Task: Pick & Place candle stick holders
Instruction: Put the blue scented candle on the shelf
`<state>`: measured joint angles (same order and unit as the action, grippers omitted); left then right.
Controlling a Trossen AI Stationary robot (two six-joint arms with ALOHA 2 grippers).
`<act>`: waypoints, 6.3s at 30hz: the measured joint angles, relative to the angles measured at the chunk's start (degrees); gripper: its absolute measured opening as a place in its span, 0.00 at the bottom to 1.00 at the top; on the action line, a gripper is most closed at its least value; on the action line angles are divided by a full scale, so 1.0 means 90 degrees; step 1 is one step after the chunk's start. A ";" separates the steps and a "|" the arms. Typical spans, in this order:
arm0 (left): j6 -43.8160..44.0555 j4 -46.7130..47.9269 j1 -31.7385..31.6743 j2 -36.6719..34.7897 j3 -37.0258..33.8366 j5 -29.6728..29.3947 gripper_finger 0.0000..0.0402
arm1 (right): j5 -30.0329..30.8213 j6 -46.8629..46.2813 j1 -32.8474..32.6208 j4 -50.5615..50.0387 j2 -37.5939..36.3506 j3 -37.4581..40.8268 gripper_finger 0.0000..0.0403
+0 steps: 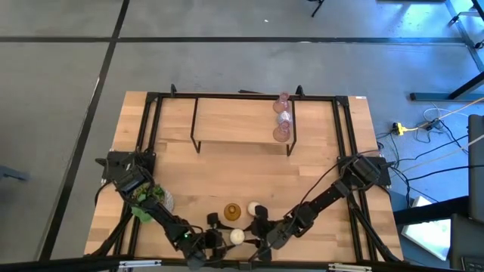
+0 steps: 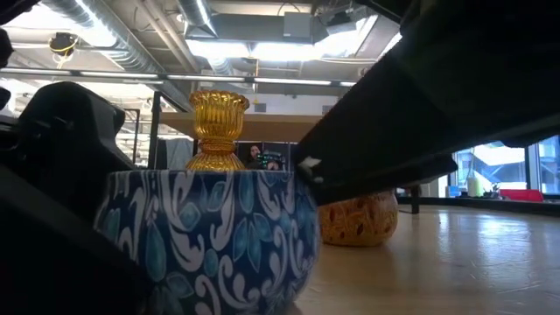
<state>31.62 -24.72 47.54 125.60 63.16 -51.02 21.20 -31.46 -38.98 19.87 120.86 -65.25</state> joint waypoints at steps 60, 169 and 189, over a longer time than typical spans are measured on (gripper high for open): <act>-0.0669 0.0307 -0.0076 -0.1398 0.0001 0.0715 0.71 | -0.0400 -0.0089 -0.0516 0.0425 -0.0013 -0.0005 0.45; -0.4736 0.2853 -0.8012 -0.1651 0.2132 0.7620 0.74 | -0.0028 0.2142 0.2567 0.4494 -0.3823 0.7033 0.45; -0.5265 0.4597 -0.8171 -0.2679 0.2127 0.6656 0.74 | -0.0030 0.1830 0.2564 0.4264 -0.3820 0.7026 0.45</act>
<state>-15.76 16.66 -26.00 101.49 82.30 8.88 20.93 -14.99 -15.90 58.24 86.48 -2.02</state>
